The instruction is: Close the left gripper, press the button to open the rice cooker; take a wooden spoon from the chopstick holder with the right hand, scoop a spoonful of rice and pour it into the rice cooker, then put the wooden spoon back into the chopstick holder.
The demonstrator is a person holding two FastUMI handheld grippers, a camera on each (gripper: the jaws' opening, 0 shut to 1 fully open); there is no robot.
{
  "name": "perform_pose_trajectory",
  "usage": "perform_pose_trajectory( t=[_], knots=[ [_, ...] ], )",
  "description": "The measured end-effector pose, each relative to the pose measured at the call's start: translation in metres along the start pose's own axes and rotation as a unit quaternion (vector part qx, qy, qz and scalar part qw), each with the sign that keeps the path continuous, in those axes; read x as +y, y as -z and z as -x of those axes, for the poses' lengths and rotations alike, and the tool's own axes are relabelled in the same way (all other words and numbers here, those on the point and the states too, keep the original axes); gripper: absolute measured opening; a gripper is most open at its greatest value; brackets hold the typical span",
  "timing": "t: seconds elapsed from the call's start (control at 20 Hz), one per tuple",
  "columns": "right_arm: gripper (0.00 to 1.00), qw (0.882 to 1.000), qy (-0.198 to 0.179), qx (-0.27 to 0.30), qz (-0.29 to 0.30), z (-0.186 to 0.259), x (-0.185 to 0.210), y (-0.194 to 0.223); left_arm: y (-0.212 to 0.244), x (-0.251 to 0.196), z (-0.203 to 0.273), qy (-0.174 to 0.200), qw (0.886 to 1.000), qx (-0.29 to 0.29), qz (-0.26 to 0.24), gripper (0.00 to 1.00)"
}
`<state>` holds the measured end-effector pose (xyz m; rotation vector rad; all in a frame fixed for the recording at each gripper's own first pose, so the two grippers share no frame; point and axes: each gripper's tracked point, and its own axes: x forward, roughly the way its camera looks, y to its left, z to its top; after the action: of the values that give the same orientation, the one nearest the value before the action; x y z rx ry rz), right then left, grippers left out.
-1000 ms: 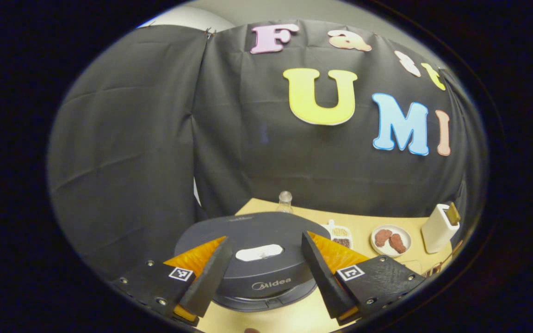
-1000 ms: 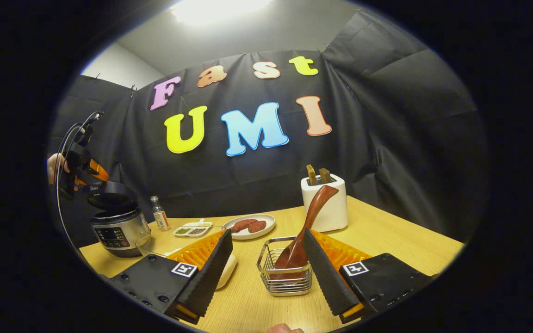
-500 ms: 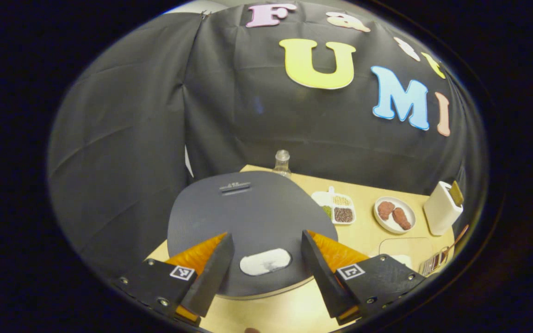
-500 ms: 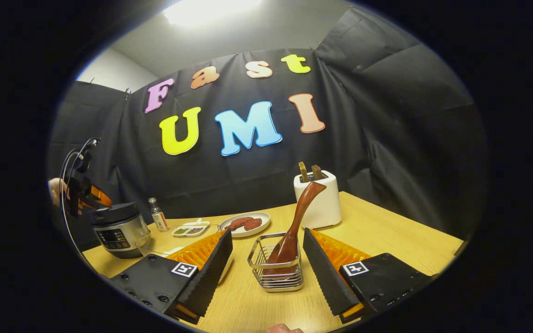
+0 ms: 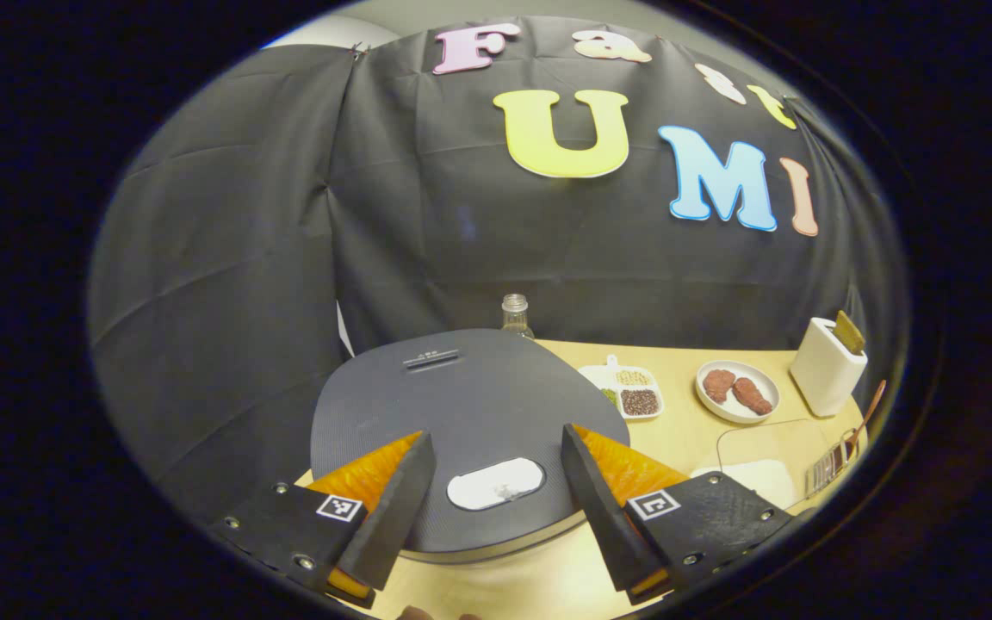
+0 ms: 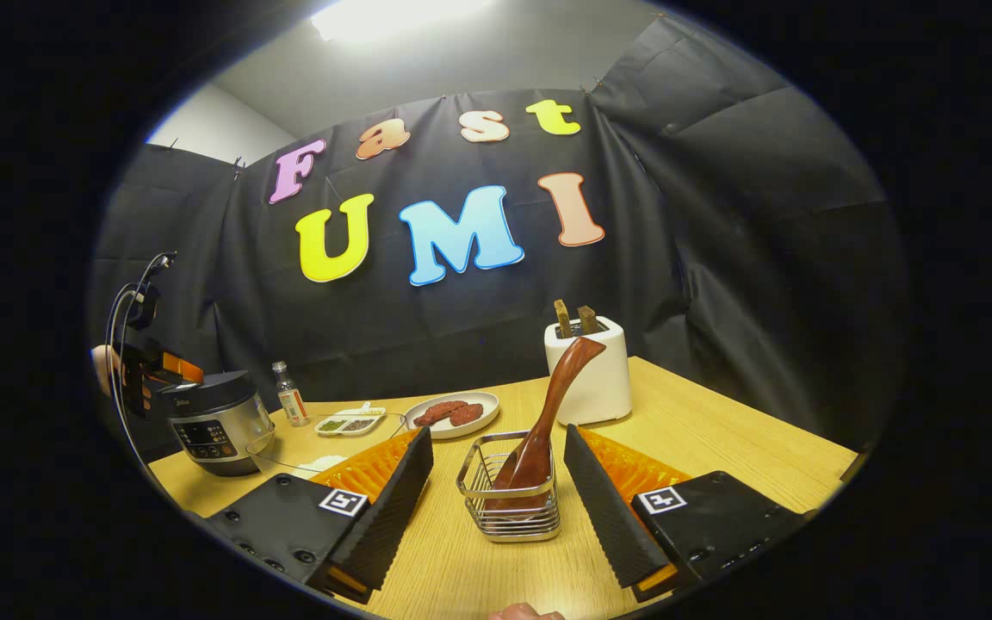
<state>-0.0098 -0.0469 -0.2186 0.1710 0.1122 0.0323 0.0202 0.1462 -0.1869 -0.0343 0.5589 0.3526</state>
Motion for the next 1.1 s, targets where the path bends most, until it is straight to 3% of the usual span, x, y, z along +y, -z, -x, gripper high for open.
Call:
perform_pose_trajectory(
  t=[0.15, 0.3, 0.55, 0.7, 0.85, 1.0, 1.05, 1.1],
  knots=[
    [0.98, 1.000, 0.014, -0.005, 0.020, 0.004, -0.007, -0.014, -0.008, 0.004, 0.013, -0.011, 1.000, -0.015, -0.017, 0.95],
    [0.98, 0.998, 0.032, -0.018, 0.044, 0.001, -0.009, -0.044, -0.051, -0.013, 0.052, -0.002, 0.993, -0.109, -0.045, 0.92],
    [0.98, 0.993, 0.050, -0.071, 0.082, 0.005, 0.003, -0.117, -0.077, -0.050, 0.145, 0.056, 0.974, -0.220, -0.009, 0.92],
    [0.98, 0.990, 0.051, -0.087, 0.099, 0.012, 0.017, -0.140, -0.084, -0.040, 0.184, 0.061, 0.959, -0.277, 0.010, 0.92],
    [0.98, 0.988, 0.048, -0.091, 0.112, 0.020, 0.026, -0.144, -0.069, -0.041, 0.194, 0.088, 0.957, -0.274, 0.022, 0.92],
    [0.98, 0.988, 0.046, -0.092, 0.113, 0.022, 0.033, -0.138, -0.067, -0.021, 0.186, 0.077, 0.953, -0.294, 0.011, 0.92],
    [0.92, 0.989, 0.041, -0.088, 0.110, 0.021, 0.037, -0.135, -0.061, -0.018, 0.179, 0.070, 0.954, -0.292, 0.010, 0.91],
    [0.98, 0.990, 0.038, -0.084, 0.110, 0.020, 0.039, -0.131, -0.053, -0.016, 0.173, 0.066, 0.956, -0.284, 0.009, 0.91]
  ],
)
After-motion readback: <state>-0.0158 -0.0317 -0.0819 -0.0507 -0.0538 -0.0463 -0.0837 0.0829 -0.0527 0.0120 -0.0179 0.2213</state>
